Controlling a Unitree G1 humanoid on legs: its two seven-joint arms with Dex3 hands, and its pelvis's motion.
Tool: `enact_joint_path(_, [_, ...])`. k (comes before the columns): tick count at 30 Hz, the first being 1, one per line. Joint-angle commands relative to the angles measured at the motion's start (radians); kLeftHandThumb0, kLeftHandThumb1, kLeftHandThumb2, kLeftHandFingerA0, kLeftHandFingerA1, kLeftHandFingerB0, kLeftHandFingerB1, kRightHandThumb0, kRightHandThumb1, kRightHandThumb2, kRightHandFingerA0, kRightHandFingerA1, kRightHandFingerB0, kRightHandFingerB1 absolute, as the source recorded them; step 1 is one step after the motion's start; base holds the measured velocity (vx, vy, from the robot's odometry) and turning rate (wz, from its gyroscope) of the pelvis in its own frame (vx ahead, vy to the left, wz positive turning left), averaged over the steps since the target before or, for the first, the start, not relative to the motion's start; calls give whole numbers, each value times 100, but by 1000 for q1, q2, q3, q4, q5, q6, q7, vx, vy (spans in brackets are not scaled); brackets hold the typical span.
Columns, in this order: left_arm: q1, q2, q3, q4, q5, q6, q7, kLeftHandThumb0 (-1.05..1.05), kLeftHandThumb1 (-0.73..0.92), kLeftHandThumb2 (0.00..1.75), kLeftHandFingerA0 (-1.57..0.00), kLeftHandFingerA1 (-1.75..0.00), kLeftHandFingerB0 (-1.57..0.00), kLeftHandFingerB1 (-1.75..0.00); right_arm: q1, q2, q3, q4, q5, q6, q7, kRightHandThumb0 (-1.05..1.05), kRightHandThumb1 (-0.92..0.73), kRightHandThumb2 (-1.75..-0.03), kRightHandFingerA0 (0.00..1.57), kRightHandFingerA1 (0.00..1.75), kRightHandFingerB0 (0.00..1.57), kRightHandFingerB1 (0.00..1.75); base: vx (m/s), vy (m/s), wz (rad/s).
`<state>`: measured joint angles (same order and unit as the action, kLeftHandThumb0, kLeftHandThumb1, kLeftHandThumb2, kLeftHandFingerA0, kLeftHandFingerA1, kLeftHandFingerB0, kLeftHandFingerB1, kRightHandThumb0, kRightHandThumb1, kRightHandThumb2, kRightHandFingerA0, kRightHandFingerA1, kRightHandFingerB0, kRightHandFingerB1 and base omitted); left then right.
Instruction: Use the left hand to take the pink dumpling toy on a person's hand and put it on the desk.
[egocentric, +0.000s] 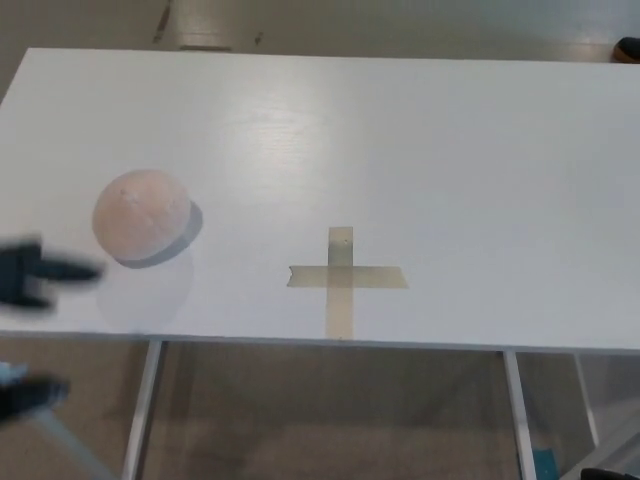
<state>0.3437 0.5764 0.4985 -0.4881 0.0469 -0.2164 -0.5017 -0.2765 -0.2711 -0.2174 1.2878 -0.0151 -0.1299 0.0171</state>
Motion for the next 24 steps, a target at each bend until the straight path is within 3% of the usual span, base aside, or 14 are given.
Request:
enact_joint_path(1, [652, -218, 179, -63, -614, -293, -397, -34, 52, 56, -91, -55, -76, -48, 75, 6, 10, 13, -8, -21, -23, -21, -66, -59, 61, 45, 42, 39, 0, 0, 0])
enact_joint_path(11, [657, -206, -4, 100, -295, -370, -271, -36, 53, 56, -96, -58, -78, -49, 84, 12, 12, 16, -10, -19, -28, -20, -66, -59, 61, 46, 43, 39, 0, 0, 0])
enact_joint_path(12, [609, -188, -38, 170, -197, -354, -228, -36, 53, 56, -96, -57, -78, -49, 90, 15, 12, 16, -9, -23, -28, -20, -66, -59, 61, 46, 44, 39, 0, 0, 0])
enact_joint_path(13, [515, -168, -83, 295, -51, -314, -145, -36, 55, 57, -92, -54, -75, -47, 95, 19, 13, 16, -10, -23, -29, -20, -66, -59, 62, 46, 44, 39, 0, 0, 0])
enact_joint_path(14, [493, -163, -93, 326, -22, -308, -126, -36, 55, 57, -92, -54, -75, -47, 96, 20, 14, 17, -10, -22, -29, -20, -66, -59, 62, 46, 44, 39, 0, 0, 0])
enact_joint_path(16, [374, -145, -178, 413, 184, -140, 8, -38, 59, 57, -67, -43, -58, -39, 100, 26, 18, 15, -13, -24, -32, -20, -67, -59, 61, 45, 44, 39, 0, 0, 0])
enact_joint_path(21, [148, -131, -287, 637, 275, 44, 104, -41, 60, 58, -51, -39, -49, -37, 100, 29, 20, 16, -16, -24, -38, -20, -67, -59, 61, 45, 44, 39, 0, 0, 0])
enact_joint_path(22, [62, -137, -310, 730, 278, 103, 130, -49, 48, 84, -42, -53, -33, -47, 98, 30, 22, 16, -19, -23, -40, -20, -67, -59, 62, 45, 44, 39, 0, 0, 0])
enact_joint_path(24, [1, -140, -327, 798, 278, 141, 150, -49, 48, 84, -42, -53, -33, -47, 97, 30, 23, 17, -21, -22, -42, -20, -67, -59, 62, 45, 44, 39, 0, 0, 0])
